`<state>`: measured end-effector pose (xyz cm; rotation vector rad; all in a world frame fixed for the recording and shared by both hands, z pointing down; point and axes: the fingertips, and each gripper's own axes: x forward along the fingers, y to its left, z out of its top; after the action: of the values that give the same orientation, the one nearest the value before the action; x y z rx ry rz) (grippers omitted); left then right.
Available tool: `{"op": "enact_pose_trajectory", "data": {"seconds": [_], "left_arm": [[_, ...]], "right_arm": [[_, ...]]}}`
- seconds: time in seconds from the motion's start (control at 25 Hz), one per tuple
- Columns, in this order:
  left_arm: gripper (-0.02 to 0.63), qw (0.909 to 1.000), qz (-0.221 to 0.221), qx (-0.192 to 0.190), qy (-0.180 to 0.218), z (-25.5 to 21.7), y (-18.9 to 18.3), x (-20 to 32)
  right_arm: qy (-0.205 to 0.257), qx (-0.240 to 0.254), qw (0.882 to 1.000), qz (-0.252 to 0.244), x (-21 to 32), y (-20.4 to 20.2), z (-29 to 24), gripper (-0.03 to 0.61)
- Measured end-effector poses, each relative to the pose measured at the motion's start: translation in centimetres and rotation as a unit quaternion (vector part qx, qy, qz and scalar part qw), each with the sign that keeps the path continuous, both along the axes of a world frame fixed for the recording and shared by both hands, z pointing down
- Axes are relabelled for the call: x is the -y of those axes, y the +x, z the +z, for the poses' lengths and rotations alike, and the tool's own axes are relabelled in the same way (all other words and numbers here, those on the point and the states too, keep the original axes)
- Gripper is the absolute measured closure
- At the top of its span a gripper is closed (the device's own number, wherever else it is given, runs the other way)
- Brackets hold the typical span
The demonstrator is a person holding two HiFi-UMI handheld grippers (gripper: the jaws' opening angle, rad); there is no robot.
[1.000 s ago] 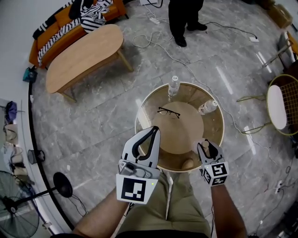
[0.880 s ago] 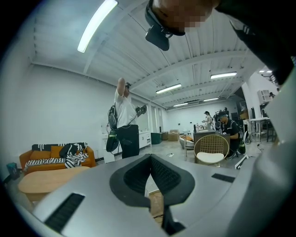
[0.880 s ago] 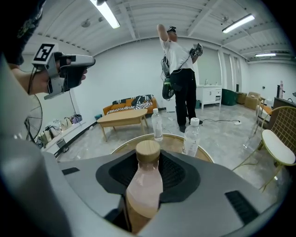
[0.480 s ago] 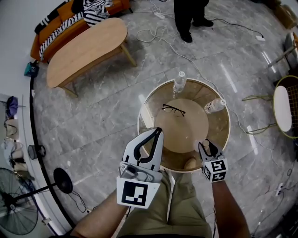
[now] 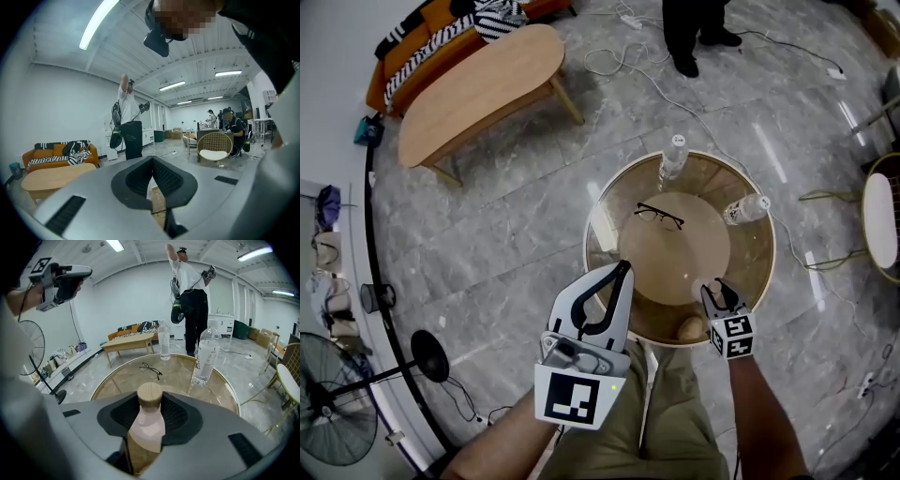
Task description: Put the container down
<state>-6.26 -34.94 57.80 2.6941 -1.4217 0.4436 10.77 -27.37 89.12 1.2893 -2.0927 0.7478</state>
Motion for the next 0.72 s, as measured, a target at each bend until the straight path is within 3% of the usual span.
{"op": "enact_pose_trajectory", "data": {"seconds": [0.72], "left_arm": [[0.598, 0.9998, -0.015, -0.003, -0.008, 1.8, 0.1, 0.5]], "right_arm": [[-0.015, -0.008, 1.000, -0.024, 0.0, -0.7, 3.5, 0.423]]}}
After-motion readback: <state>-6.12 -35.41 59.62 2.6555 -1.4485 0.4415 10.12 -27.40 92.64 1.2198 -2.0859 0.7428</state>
